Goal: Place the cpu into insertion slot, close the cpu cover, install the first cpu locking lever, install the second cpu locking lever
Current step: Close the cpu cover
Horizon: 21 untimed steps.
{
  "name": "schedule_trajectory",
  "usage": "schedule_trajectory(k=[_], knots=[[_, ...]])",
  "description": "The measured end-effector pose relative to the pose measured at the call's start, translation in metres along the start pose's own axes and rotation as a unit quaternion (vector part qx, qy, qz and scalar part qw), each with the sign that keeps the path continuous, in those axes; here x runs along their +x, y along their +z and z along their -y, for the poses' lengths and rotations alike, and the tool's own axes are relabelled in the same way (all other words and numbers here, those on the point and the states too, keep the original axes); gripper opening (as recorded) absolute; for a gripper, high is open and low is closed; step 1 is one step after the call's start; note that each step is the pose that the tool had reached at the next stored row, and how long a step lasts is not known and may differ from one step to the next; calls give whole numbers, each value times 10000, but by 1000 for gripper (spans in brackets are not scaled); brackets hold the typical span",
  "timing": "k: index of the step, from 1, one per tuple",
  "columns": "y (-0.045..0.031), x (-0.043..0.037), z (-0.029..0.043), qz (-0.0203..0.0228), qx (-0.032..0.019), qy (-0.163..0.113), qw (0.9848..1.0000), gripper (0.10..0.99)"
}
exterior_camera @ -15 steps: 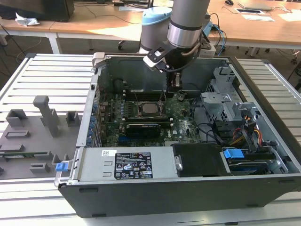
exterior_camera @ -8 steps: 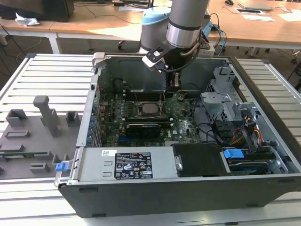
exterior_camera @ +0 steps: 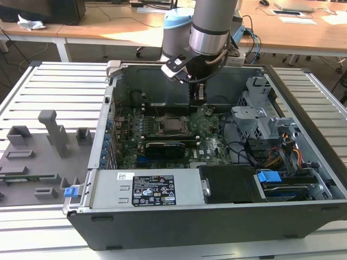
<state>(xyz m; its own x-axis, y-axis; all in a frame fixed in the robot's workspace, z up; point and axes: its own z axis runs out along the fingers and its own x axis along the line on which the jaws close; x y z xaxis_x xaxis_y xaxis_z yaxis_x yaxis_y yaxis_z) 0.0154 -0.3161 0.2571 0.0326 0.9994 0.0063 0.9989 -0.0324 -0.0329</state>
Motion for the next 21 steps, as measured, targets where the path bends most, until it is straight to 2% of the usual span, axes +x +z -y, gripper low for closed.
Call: schedule_trajectory(k=[4,5,6,7,13,14,16,18,21], knots=[[1,0,14,0,-2,0,10000,106],[5,-1,41,-2,-37,0,10000,106],[13,-3,92,-3,-95,-2,10000,106],[19,-4,127,-5,-125,-1,9999,106],[68,-22,295,-7,-226,-2,9997,106],[96,-31,351,-9,-250,-3,9997,106],[136,-40,379,-8,-251,-2,9997,106],[214,-51,412,-9,-251,-3,9997,106],[276,-54,454,-8,-251,-3,9997,106]])
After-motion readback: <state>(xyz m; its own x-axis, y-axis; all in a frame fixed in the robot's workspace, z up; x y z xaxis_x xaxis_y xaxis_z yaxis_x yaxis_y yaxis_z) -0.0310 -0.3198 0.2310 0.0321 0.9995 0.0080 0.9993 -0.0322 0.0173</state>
